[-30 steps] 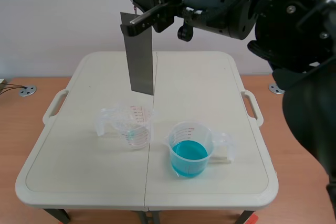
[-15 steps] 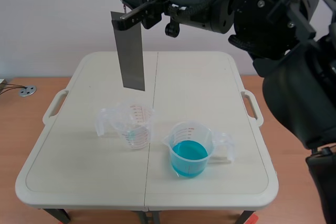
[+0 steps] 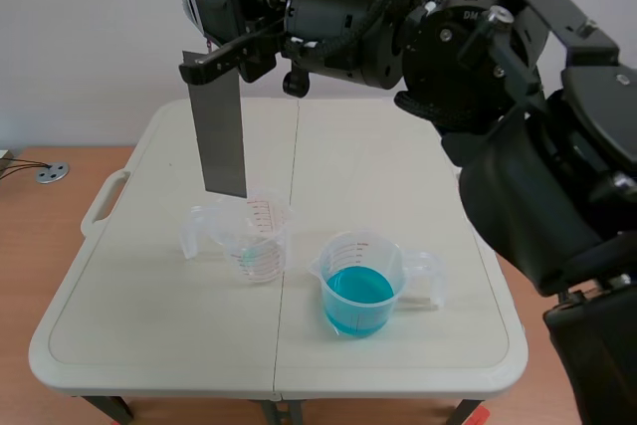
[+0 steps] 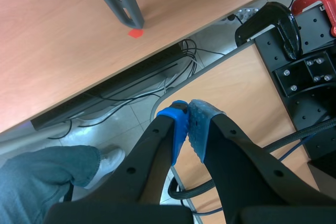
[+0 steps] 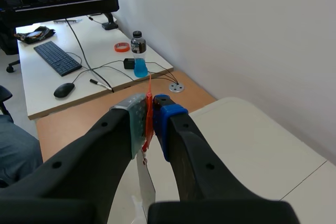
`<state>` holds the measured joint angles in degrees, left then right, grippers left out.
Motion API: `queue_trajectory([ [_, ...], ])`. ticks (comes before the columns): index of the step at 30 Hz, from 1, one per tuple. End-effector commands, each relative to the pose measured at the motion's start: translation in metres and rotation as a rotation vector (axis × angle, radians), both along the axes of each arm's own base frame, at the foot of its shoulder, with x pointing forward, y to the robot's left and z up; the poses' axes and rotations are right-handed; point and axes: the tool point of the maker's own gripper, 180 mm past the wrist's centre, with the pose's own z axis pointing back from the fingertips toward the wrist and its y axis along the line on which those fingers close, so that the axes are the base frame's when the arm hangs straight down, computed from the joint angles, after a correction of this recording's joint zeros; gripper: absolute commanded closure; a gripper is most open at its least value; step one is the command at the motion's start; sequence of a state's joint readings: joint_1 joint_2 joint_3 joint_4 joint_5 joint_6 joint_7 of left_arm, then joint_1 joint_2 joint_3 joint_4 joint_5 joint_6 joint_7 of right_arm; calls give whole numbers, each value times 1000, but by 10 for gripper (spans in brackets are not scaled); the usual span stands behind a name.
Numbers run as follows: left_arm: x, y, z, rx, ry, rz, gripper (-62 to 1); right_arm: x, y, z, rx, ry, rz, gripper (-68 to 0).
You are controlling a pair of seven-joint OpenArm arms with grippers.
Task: Hold the metal plate by the orange handle, dip it into the blue solution, take it out and point at it, then put the plate back in the beaker on the left.
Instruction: 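Put the plate into the left beaker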
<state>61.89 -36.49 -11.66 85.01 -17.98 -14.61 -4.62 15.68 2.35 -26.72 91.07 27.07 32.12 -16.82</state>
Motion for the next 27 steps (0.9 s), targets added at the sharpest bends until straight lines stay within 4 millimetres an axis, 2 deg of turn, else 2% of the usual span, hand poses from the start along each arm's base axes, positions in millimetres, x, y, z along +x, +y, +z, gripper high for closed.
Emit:
queue_trajectory([
  [1,4,-7,4,-23,-22,1,-16,3,3,16,42,-28,4,-13],
  [13,4,-7,4,-23,-22,1,-16,10,7,-9,35,50,-2,-13],
  [27,4,-7,4,-22,-22,1,-16,13,6,-27,19,100,-9,-13],
])
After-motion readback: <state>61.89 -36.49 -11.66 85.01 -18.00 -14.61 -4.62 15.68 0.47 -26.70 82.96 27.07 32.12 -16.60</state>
